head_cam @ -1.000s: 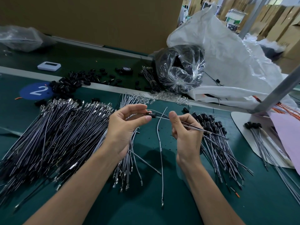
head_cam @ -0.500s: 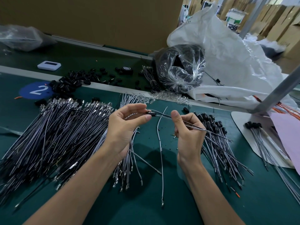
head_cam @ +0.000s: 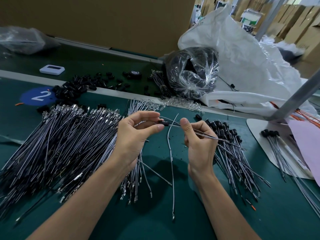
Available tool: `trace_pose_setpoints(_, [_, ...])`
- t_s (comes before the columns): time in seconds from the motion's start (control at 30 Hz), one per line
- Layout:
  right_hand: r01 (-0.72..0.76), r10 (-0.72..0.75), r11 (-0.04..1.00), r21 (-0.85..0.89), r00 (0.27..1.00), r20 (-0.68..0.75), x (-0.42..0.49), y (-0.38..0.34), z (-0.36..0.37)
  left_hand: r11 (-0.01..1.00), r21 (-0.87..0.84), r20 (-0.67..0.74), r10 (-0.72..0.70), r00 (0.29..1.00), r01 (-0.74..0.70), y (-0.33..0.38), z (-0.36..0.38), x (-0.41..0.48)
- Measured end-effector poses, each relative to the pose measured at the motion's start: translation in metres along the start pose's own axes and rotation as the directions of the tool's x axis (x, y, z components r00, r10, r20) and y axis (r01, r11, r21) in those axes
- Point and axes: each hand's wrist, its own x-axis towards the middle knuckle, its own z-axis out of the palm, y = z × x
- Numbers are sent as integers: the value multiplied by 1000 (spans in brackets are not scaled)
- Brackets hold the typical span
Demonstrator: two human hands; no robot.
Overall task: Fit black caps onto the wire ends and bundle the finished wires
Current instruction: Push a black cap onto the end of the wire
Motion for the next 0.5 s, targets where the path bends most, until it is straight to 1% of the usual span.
trace_pose_setpoints(0.13, [3, -3, 1000, -1, 1000, -7, 0, 0, 0, 1000, 13, -9, 0, 1000, 0, -1, 0, 0])
trace_pose_setpoints(0.27, [5, -5, 1000, -7, 1000, 16, -1, 0, 0, 999, 40, -12, 17, 1000, -17, -1, -1, 0])
trace_pose_setpoints(0.5, [-12, 12, 1000, -8, 999, 48, -2, 0, 2, 996, 77, 42, 40, 998, -43, -2, 1, -2])
